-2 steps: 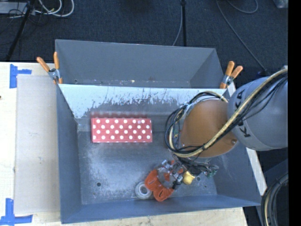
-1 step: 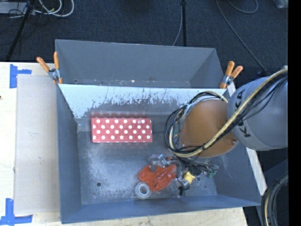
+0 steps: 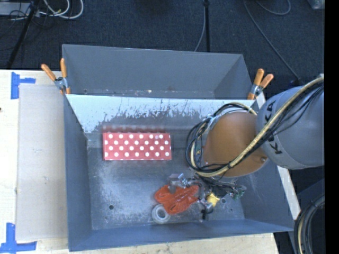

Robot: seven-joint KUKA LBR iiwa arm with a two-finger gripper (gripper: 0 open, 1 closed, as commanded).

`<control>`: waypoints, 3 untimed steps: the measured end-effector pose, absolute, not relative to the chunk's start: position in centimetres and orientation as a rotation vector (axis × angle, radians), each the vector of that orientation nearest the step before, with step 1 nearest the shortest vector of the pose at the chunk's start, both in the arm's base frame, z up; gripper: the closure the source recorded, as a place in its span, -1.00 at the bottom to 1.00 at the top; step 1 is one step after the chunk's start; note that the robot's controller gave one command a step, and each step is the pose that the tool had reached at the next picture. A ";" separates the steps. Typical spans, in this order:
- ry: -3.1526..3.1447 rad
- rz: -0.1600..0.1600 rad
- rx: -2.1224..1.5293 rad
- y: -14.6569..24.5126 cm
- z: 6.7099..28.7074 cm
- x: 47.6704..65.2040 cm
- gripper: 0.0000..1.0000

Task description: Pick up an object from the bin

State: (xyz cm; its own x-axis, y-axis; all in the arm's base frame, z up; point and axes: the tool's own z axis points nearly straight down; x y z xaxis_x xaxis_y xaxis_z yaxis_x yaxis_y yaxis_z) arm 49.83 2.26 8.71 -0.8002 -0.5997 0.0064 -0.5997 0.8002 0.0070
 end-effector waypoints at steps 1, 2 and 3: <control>-2.878 -0.005 1.261 3.8 7.3 49.9 1.00; -2.878 -0.005 1.261 3.8 7.3 49.9 1.00; -2.456 -0.005 1.964 2.7 19.4 53.9 1.00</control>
Offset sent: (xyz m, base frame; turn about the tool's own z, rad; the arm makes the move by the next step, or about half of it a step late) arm 0.0000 0.0000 0.0000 0.0000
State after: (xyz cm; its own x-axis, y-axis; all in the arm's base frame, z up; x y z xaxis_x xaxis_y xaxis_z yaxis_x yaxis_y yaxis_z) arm 53.92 2.73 19.41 -0.2200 -0.9755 -0.0046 -0.9755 0.2200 0.0008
